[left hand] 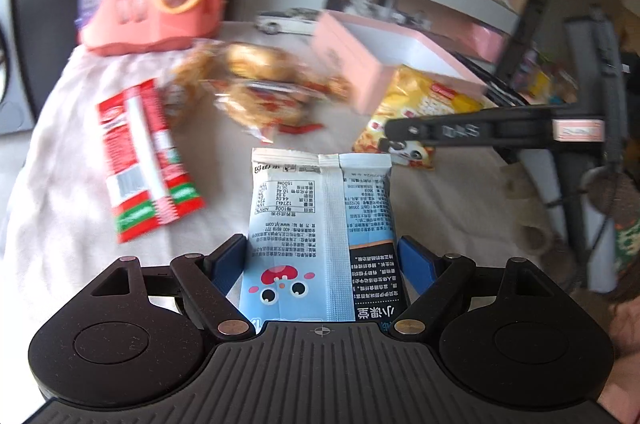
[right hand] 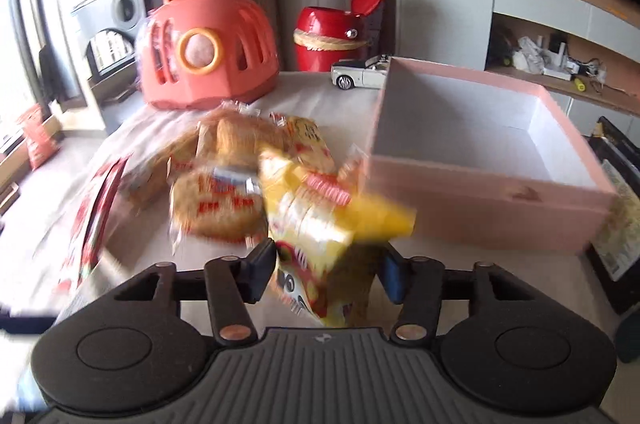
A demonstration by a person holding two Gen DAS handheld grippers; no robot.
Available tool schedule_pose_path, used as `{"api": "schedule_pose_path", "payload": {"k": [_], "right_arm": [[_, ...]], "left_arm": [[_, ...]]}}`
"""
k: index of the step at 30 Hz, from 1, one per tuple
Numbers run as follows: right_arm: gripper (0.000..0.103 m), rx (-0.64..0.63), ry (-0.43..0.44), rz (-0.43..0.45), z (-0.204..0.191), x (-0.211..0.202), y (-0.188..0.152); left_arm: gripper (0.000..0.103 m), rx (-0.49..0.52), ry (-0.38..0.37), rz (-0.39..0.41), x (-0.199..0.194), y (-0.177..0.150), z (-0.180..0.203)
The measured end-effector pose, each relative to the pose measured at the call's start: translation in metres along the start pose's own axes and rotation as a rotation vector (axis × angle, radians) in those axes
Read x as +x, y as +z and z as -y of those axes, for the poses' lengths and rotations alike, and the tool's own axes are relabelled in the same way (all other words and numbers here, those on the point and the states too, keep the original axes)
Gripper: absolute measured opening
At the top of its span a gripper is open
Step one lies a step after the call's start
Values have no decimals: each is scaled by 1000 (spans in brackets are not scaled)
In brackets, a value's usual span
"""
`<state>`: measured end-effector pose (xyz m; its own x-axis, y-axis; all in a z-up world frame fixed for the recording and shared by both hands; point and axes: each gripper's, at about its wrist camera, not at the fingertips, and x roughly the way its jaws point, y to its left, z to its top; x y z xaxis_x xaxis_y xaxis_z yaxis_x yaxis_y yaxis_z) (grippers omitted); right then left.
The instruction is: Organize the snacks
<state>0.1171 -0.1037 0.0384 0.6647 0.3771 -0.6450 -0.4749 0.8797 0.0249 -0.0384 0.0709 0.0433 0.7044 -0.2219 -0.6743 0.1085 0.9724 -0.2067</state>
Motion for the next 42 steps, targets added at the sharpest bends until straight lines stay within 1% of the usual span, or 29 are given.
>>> {"api": "schedule_pose_path", "payload": {"k": [3, 5, 7, 8, 10, 13, 15, 17, 18, 19, 21, 22, 23, 24, 25, 26, 29, 30, 33, 34, 35, 37, 40, 42], "right_arm": [[47, -31, -21, -2, 21, -31, -18], [46, -11, -31, 1, 39, -51, -26], [45, 25, -37, 17, 57, -72, -28], [45, 42, -40, 34, 66, -83, -27], [45, 60, -45, 91, 81, -104, -16], [45, 49, -76, 206, 97, -132, 18], [45, 30, -106, 272, 107, -142, 45], [45, 22, -139, 309, 117, -141, 74], [45, 28, -152, 311, 123, -137, 88], [45, 38, -163, 308, 129, -130, 100], [45, 59, -184, 297, 139, -113, 122], [45, 67, -193, 292, 143, -104, 130], [45, 74, -200, 284, 148, -94, 138], [45, 80, -203, 271, 152, -83, 145], [45, 87, -205, 251, 156, -70, 151], [45, 96, -207, 225, 159, -57, 157], [45, 133, -189, 149, 168, -21, 166], [45, 143, -180, 132, 171, -12, 167], [45, 157, -170, 105, 171, 13, 170], [45, 159, -170, 104, 169, 18, 171], [45, 157, -165, 108, 167, 22, 173], [45, 143, -147, 121, 158, 25, 170], [45, 126, -110, 108, 145, 25, 177], [46, 108, -89, 83, 141, 25, 182]], "left_arm": [[87, 61, -38, -12, 0, 1, 18], [87, 77, -63, -9, -1, 6, 27], [87, 80, -93, 18, -6, 18, 38], [87, 84, -107, 43, -10, 30, 42], [87, 102, -121, 123, -20, 63, 52], [87, 106, -127, 286, -28, 128, 65], [87, 103, -153, 363, -17, 169, 73], [87, 78, -179, 394, 11, 205, 76], [87, 55, -181, 393, 30, 218, 77], [87, 32, -190, 369, 52, 229, 77], [87, 0, -235, 280, 106, 243, 75], [87, -4, -241, 214, 134, 246, 75], [87, 4, -227, 147, 163, 247, 75], [87, 17, -193, 107, 185, 246, 74], [87, 25, -158, 103, 199, 242, 74], [87, 28, -148, 112, 206, 239, 73], [87, 6, -208, 120, 208, 231, 62], [87, 20, -209, 118, 209, 233, 56], [85, 152, -161, 114, 205, 229, 59], [84, 181, -138, 124, 206, 228, 60], [84, 188, -123, 140, 206, 228, 60], [84, 147, -125, 163, 200, 226, 57], [84, 66, -151, 165, 201, 232, 47], [84, 57, -156, 155, 198, 231, 44]]}}
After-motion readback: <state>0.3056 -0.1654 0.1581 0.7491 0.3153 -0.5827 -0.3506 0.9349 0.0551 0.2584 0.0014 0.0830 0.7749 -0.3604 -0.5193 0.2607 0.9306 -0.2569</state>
